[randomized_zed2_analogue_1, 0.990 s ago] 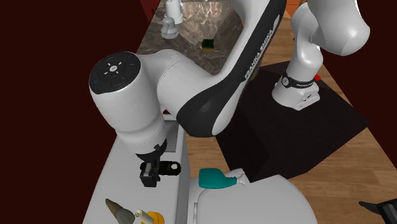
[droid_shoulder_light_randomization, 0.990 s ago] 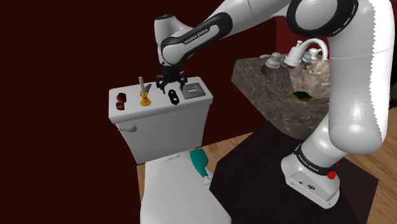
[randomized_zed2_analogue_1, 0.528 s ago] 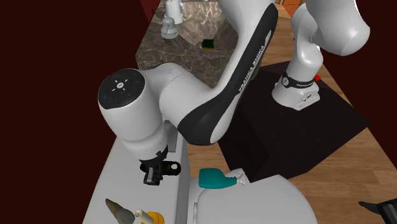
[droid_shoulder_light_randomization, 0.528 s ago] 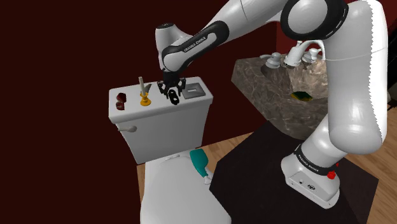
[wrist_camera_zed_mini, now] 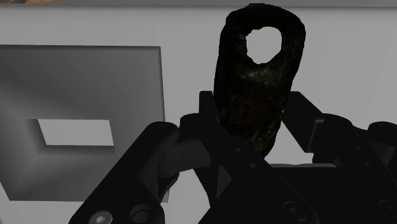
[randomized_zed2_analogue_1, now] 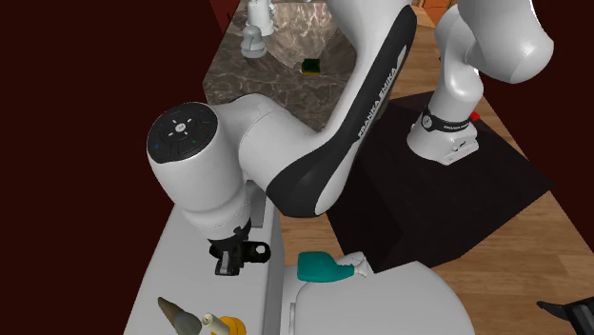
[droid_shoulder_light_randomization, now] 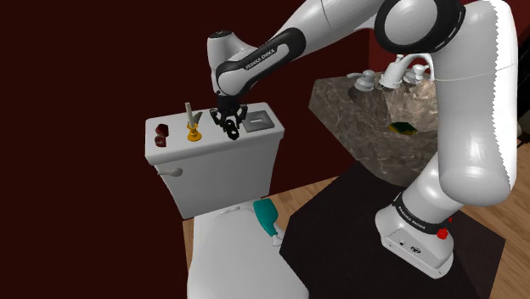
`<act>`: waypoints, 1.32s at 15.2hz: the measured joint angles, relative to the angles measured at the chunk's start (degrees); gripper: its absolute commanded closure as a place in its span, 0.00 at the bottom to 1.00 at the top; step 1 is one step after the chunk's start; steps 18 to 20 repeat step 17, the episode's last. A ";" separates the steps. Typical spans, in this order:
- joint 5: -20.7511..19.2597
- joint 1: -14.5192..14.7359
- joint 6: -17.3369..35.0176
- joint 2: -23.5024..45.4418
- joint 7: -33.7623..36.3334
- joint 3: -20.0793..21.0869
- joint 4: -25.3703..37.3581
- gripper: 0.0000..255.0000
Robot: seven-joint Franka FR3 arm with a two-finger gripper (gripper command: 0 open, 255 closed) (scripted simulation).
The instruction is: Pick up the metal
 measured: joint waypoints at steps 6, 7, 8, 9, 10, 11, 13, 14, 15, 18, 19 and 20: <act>0.54 -0.23 -2.03 -1.76 -0.33 0.32 0.08 1.00; 0.68 -0.27 -2.70 -2.22 -0.43 0.41 0.30 1.00; 0.80 -0.34 -3.23 -2.59 -0.56 0.47 0.47 1.00; 0.92 -0.34 -3.88 -2.95 -0.62 0.55 0.76 1.00; 1.05 -0.34 -4.47 -3.36 -0.68 0.64 0.94 1.00; 1.17 -0.38 -5.07 -3.73 -0.78 0.71 1.20 1.00; 1.41 -0.49 -6.11 -4.49 -0.99 0.83 1.49 1.00; 1.54 -0.53 -6.73 -4.87 -1.10 0.90 1.75 1.00; 1.65 -0.49 -7.39 -5.20 -1.12 0.98 2.08 1.00; 1.81 -0.55 -8.22 -5.70 -1.28 1.06 2.44 1.00; 1.81 -0.55 -8.22 -5.70 -1.28 1.06 2.44 1.00; 1.81 -0.55 -8.22 -5.70 -1.28 1.06 2.44 1.00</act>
